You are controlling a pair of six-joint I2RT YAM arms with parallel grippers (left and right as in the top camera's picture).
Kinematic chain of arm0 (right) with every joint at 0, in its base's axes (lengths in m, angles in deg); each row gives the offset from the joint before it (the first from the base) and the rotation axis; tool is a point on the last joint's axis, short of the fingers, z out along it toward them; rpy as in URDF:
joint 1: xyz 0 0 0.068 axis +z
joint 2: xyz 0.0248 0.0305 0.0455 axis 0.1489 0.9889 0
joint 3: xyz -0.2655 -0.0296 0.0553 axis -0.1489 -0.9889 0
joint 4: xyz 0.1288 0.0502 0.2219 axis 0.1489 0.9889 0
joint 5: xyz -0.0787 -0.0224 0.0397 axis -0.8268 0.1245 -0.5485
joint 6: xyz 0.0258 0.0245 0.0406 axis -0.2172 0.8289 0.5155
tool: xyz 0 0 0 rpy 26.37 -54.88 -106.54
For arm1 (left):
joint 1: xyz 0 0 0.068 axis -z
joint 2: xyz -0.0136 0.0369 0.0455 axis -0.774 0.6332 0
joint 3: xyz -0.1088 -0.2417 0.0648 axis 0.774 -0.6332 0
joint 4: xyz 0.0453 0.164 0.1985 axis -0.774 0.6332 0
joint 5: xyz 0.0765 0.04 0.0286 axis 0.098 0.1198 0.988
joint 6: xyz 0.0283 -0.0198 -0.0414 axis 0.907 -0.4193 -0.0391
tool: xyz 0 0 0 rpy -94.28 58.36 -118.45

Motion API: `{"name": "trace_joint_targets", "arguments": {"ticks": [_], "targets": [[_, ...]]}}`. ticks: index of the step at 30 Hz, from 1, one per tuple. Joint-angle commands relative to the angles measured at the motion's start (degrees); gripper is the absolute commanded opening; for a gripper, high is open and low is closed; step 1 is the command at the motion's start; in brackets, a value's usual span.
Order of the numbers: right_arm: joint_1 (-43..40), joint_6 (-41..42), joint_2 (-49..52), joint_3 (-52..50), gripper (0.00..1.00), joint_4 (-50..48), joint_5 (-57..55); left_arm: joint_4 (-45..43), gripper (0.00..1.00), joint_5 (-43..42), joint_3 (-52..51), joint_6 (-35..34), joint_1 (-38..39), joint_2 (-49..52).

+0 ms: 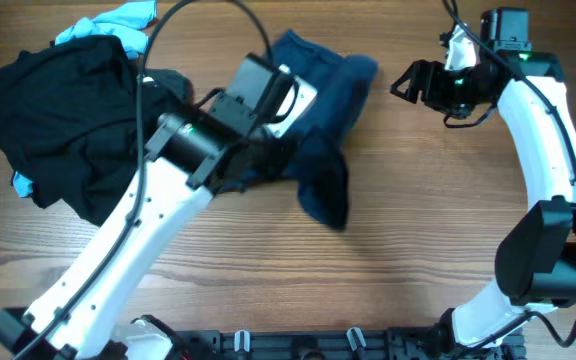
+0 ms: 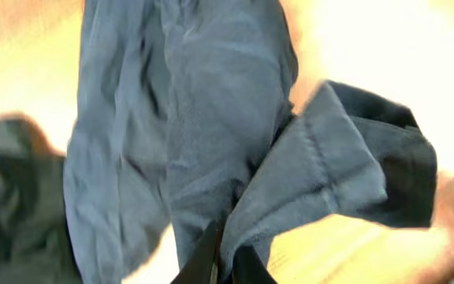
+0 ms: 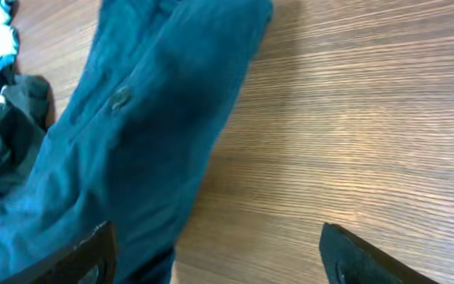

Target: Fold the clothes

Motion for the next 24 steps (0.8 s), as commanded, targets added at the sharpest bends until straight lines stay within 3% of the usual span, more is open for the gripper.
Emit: {"name": "trace_joint_targets", "arguments": {"ticks": [1,6,14,24], "targets": [[3.06,-1.46,-0.74,0.94,0.81,-1.05,1.33,5.01,0.04,0.57,-0.17,-5.49,-0.02,0.46],[6.27,-1.57,1.49,0.94,0.83,-2.36,1.14,7.30,0.04,6.08,-0.92,-15.04,-1.62,0.46],[6.45,0.57,7.65,0.92,0.89,-8.04,-2.64,7.13,0.04,8.81,-0.92,-28.70,-13.33,0.39],[7.02,2.08,15.93,0.92,0.91,-17.16,-3.61,13.05,0.04,2.01,-2.38,-29.81,-16.37,0.39]]}}
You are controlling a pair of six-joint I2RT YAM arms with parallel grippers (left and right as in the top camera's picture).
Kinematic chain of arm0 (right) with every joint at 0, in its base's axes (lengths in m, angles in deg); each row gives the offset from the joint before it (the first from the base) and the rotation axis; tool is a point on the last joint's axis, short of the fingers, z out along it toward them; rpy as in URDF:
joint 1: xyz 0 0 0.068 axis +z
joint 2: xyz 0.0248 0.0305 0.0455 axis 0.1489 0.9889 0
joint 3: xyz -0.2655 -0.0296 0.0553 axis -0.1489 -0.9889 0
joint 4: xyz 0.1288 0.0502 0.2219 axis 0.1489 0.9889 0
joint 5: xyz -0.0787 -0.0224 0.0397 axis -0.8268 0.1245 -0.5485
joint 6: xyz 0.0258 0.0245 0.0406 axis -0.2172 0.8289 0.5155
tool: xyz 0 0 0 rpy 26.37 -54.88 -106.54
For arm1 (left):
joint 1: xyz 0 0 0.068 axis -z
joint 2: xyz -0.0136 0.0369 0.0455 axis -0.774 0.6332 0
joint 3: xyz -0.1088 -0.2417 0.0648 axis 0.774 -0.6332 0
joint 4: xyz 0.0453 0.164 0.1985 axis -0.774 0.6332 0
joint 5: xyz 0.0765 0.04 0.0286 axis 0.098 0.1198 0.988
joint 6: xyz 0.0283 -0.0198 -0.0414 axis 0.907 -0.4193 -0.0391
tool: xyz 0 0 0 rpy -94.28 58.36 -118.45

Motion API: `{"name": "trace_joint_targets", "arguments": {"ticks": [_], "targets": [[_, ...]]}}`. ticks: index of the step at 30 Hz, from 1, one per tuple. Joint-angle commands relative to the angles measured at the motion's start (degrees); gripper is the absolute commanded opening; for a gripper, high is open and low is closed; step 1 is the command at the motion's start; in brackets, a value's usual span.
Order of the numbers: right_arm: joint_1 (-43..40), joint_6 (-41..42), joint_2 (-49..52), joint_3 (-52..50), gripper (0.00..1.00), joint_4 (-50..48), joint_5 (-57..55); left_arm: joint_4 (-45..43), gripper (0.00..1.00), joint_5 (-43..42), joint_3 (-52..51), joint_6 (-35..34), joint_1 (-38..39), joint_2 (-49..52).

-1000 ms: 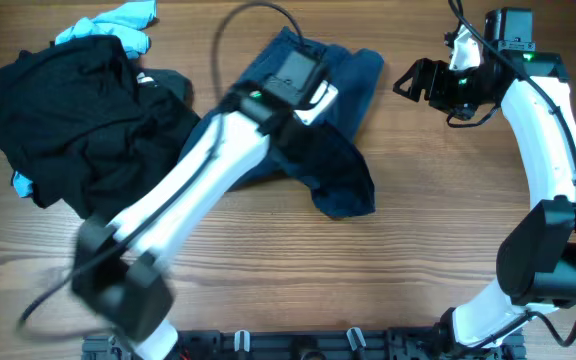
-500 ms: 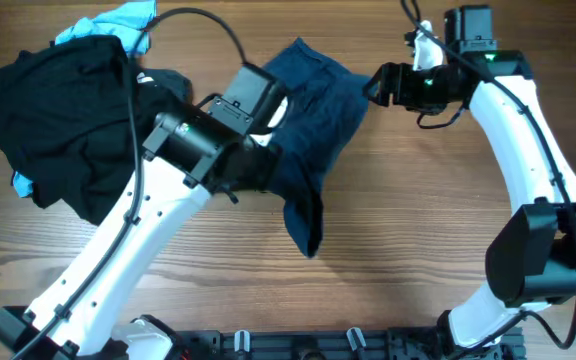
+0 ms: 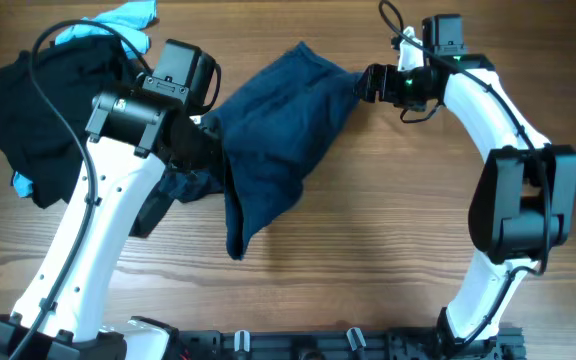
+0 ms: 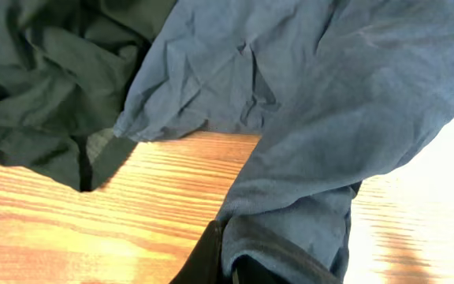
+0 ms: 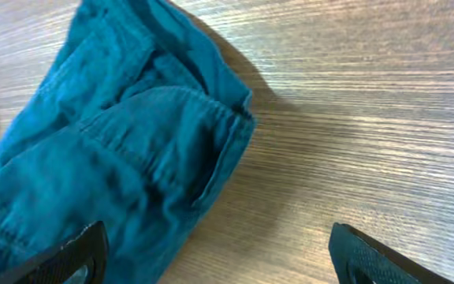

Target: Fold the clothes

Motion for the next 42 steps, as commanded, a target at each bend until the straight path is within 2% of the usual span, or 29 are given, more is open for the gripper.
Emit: {"name": "trace_joint_targets", "arguments": {"ticks": [1,4,6,8,12,14,16,18,19,20,25,29,35,42], "targets": [[0.83,1.05,2.80,0.92,0.91,-1.42,-0.37,0.37,0.04,-0.87,-2.47,-1.27,-0.31,0.04],[1.90,4.13,4.04,0.92,0.89,-3.87,-0.33,-0.11,0.04,-0.87,-5.05,-1.29,-0.33,0.04],[2.75,7.02,5.38,0.90,0.81,-5.92,0.31,-0.79,0.04,-0.87,-6.25,-1.29,-0.31,0.04],[3.76,8.55,6.25,0.90,0.67,-7.39,1.22,-1.88,0.04,-0.85,-6.25,-1.27,-0.31,0.02],[5.73,10.38,7.19,0.90,0.57,-10.67,1.16,-3.45,0.04,-0.87,-6.25,-1.27,-0.31,0.00],[6.43,11.41,7.56,0.90,0.45,-12.15,1.11,-3.52,0.04,-0.87,-6.25,-1.27,-0.26,0.00],[6.80,12.28,7.93,0.90,0.38,-13.29,0.63,-3.48,0.04,-0.92,-6.25,-1.27,-0.13,0.00],[6.88,13.07,8.04,0.90,0.21,-13.05,-0.79,-3.72,0.04,-0.90,-6.25,-1.27,0.24,0.00],[6.88,13.40,8.04,0.90,0.08,-12.31,-2.12,-4.20,0.04,-0.92,-6.25,-1.29,0.55,0.00],[6.86,13.38,8.04,0.90,0.04,-11.61,-3.10,-4.68,0.04,-0.94,-6.25,-1.29,0.81,0.00],[4.46,14.97,7.58,0.90,0.04,-5.79,-8.61,-8.72,0.04,-2.62,-6.25,-1.29,2.47,0.02],[-0.81,17.46,4.81,0.90,0.04,0.37,-12.79,-11.69,0.04,-2.64,-7.89,-1.29,3.32,0.35],[-10.49,17.29,0.00,0.90,0.04,10.32,-13.03,-22.27,0.04,-5.33,-18.05,-1.29,3.69,0.44],[-13.97,17.29,-3.85,0.90,0.04,19.08,-16.74,-35.95,0.04,-7.93,-28.76,-1.27,3.74,0.74]]}}
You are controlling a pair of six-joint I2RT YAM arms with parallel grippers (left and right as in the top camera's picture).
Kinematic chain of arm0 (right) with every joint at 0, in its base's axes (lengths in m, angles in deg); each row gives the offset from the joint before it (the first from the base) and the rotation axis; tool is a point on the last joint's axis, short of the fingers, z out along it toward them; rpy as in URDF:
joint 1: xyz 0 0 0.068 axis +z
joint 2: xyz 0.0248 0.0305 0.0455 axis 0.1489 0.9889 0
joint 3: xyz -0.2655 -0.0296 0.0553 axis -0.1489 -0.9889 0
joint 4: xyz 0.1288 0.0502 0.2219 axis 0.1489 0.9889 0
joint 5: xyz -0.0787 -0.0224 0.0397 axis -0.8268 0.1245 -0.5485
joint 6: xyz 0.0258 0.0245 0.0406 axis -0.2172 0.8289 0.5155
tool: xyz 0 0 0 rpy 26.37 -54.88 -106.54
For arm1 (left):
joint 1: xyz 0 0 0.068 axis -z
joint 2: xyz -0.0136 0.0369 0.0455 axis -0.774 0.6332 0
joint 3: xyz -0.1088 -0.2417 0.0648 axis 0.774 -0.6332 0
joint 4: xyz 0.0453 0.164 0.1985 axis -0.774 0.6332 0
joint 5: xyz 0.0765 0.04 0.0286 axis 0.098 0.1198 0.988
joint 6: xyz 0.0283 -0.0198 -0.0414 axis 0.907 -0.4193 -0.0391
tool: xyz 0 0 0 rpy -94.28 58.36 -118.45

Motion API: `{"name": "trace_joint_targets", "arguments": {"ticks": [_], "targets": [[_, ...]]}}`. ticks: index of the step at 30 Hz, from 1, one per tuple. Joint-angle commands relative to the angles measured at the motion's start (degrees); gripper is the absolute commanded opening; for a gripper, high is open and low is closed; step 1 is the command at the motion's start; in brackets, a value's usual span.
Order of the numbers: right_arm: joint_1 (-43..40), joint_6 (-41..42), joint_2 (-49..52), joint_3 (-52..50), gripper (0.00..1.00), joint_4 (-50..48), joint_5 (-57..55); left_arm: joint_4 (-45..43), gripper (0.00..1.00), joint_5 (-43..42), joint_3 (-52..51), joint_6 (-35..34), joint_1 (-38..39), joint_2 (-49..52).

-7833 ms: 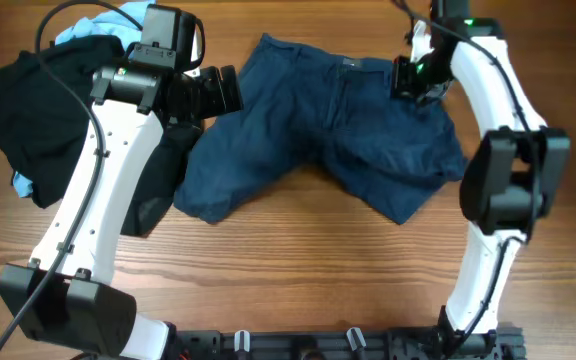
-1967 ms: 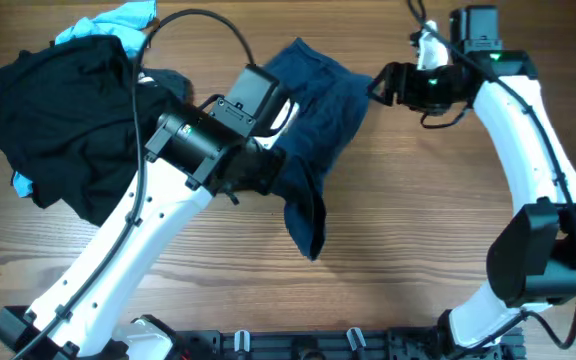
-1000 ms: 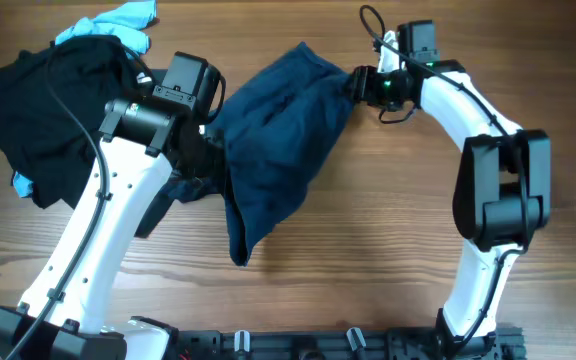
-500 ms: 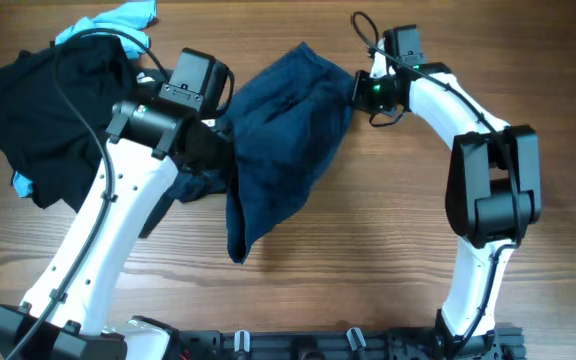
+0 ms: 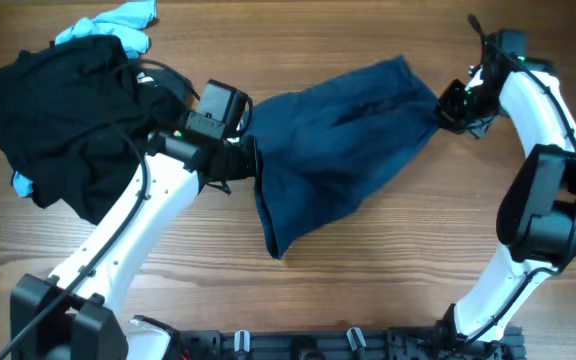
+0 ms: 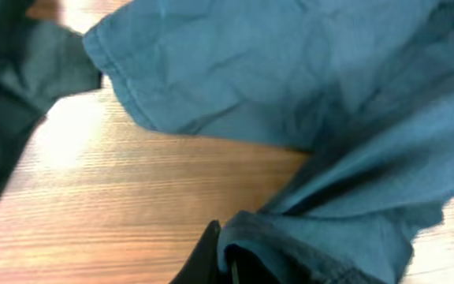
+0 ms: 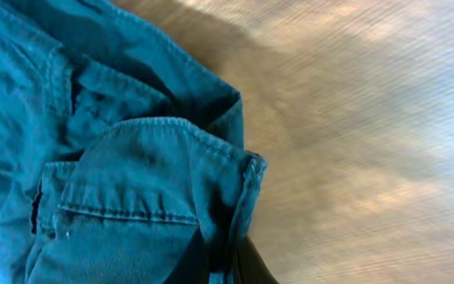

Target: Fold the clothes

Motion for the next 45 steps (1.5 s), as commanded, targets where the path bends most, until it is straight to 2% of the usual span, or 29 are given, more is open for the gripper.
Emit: {"name": "trace_joint_targets", "arguments": {"ticks": [1,5,7,14,23,24,25,26,28,29,30,32,35,36,37,39,40,42,44,45], "targets": [[-0.55,0.74,-3.82,0.26,0.04,2.80,-5.57,-5.97,0.04,0.17,-5.25,-0.46,-0.17,0.59],[-0.50,0.44,-5.51,0.26,0.04,5.99,-5.55,-17.90,0.04,6.99,-7.06,-0.33,-0.61,1.75],[-0.26,-0.70,-5.73,0.26,0.04,6.93,-5.55,-24.92,0.04,7.28,-7.04,-0.24,-1.66,1.75],[1.29,-1.81,-5.73,0.24,0.04,7.56,-5.55,-38.53,0.04,9.33,-7.04,1.49,-4.70,2.60],[4.42,-0.50,-5.73,0.24,0.04,4.66,-5.57,-53.90,0.04,14.60,-7.04,2.58,-7.98,18.60],[4.42,-0.44,-5.73,0.24,0.04,3.93,-5.57,-54.27,0.12,14.58,-7.04,2.58,-8.41,19.34],[4.42,-0.31,-5.73,0.24,0.04,3.39,-5.57,-54.21,0.32,14.56,-7.04,2.58,-8.83,19.85],[4.42,-0.31,-5.73,0.24,0.05,2.67,-5.55,-53.16,0.57,14.56,-7.04,2.58,-9.33,20.09],[4.39,-0.35,-5.73,0.26,0.26,1.07,-5.49,-50.64,0.80,14.53,-7.04,2.64,-9.81,19.89],[4.26,-0.61,-5.86,0.46,0.39,0.46,-5.07,-48.06,0.85,13.86,-6.88,2.64,-10.19,19.08],[4.15,-0.74,-5.95,0.85,0.42,0.42,-5.09,-45.44,0.86,12.72,-6.34,2.64,-10.49,17.99],[3.41,-3.08,-6.80,2.75,0.63,0.72,-3.65,-39.19,0.88,9.51,-4.17,2.80,-11.02,15.19],[2.49,-8.57,-9.49,6.93,0.89,2.08,-0.70,-30.75,0.88,1.42,0.24,2.82,-11.04,10.12],[2.49,-9.90,-10.64,8.13,0.95,2.32,-0.68,-29.09,0.87,-2.25,1.38,2.82,-10.93,8.63],[2.51,-11.67,-11.69,9.05,0.96,2.32,-0.13,-27.91,0.87,-5.64,2.29,2.82,-10.78,7.28],[2.89,-15.56,-13.16,9.73,0.93,2.58,2.99,-27.10,0.86,-12.94,3.26,2.80,-10.23,5.40],[3.13,-16.00,-13.20,9.73,0.81,3.17,3.41,-27.19,0.85,-16.09,3.28,2.78,-9.60,5.07],[4.07,-17.07,-12.46,9.31,0.43,5.16,3.98,-26.47,0.79,-18.97,3.28,2.75,-7.45,5.53],[5.84,-17.73,-11.74,7.72,0.11,6.21,6.51,-25.86,0.73,-18.91,3.28,2.78,-4.79,6.86],[6.93,-17.73,-11.41,6.67,0.04,6.27,8.17,-25.90,0.65,-18.69,3.28,2.75,-3.56,7.80]]}}
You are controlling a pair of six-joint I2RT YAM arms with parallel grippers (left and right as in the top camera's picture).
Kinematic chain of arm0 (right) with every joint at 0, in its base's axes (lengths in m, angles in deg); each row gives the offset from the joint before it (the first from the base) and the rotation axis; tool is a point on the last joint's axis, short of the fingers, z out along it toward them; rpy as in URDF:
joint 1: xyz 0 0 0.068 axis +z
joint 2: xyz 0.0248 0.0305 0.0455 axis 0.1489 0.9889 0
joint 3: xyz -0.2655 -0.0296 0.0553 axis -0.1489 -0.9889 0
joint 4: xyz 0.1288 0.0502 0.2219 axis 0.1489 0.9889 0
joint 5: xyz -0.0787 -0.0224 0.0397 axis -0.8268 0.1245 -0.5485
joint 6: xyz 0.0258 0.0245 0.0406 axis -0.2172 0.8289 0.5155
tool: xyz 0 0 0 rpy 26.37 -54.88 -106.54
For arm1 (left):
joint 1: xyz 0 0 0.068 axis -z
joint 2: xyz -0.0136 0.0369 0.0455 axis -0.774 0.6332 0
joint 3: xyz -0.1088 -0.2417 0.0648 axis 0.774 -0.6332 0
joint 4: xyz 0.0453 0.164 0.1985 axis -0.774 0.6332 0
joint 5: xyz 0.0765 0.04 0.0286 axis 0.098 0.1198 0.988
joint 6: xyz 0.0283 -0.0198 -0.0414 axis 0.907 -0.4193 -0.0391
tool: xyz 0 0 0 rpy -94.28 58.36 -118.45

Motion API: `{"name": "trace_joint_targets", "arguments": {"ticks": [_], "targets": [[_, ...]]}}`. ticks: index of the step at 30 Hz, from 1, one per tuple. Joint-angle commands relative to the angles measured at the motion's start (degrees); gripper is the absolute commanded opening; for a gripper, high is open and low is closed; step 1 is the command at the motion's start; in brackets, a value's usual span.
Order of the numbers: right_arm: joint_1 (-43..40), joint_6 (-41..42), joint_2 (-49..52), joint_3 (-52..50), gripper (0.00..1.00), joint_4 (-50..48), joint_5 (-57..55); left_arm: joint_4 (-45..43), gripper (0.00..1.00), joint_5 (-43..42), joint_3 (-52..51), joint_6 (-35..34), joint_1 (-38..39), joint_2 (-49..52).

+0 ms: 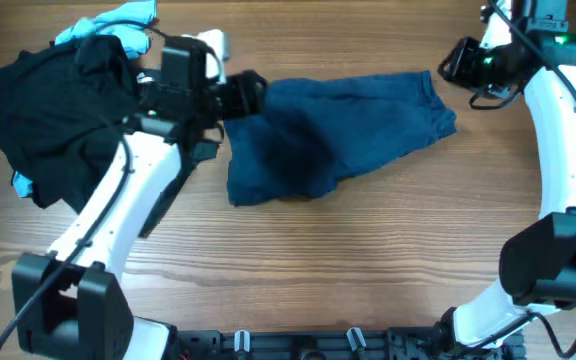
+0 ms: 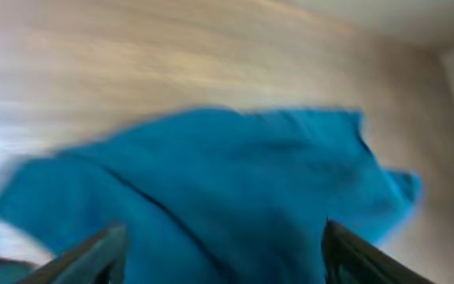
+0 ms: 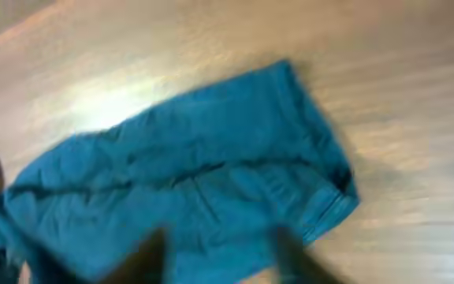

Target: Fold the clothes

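Observation:
Dark blue shorts lie spread out on the wooden table, waistband end to the right. They also fill the left wrist view and show, blurred, in the right wrist view. My left gripper hovers over the shorts' left end, open wide with nothing between its fingers. Just past the shorts' far right corner, my right gripper is lifted off the cloth and open, its fingers blurred and empty.
A heap of black clothes covers the left of the table. A light blue garment pokes out behind it and another bit shows at its near edge. A rack edge runs along the front.
Both grippers were shut on opposite ends of the shorts, holding them stretched. Now both are open and raised toward the far side, and the shorts lie on the table further left.
At first my left gripper held the bunched shorts while the right stood open off to the right. Then the right gripper was open at the shorts' far end. Later both held the shorts stretched between them. Now the shorts lie released on the table.

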Motion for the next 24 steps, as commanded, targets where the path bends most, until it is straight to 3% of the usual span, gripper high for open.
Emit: {"name": "trace_joint_targets", "arguments": {"ticks": [1,3,9,14,24], "targets": [[4.02,-2.86,1.97,-3.54,0.04,0.66,7.17,0.11,0.49,-5.01,0.02,0.39,5.35,4.15],[6.67,-2.29,2.21,-5.92,0.04,-0.94,10.47,-0.83,0.04,-4.57,0.02,-1.31,6.84,6.45],[14.71,7.82,2.47,-14.51,0.04,-11.32,13.00,-2.01,0.04,-4.61,0.00,-10.25,7.54,11.87],[16.70,14.23,5.44,-23.02,0.04,-21.94,12.15,-2.16,0.04,-0.92,0.00,-10.25,8.83,13.90],[8.52,12.35,9.05,-23.96,0.04,-19.54,-1.53,-1.38,0.04,3.17,0.00,-10.45,12.28,21.53]]}}
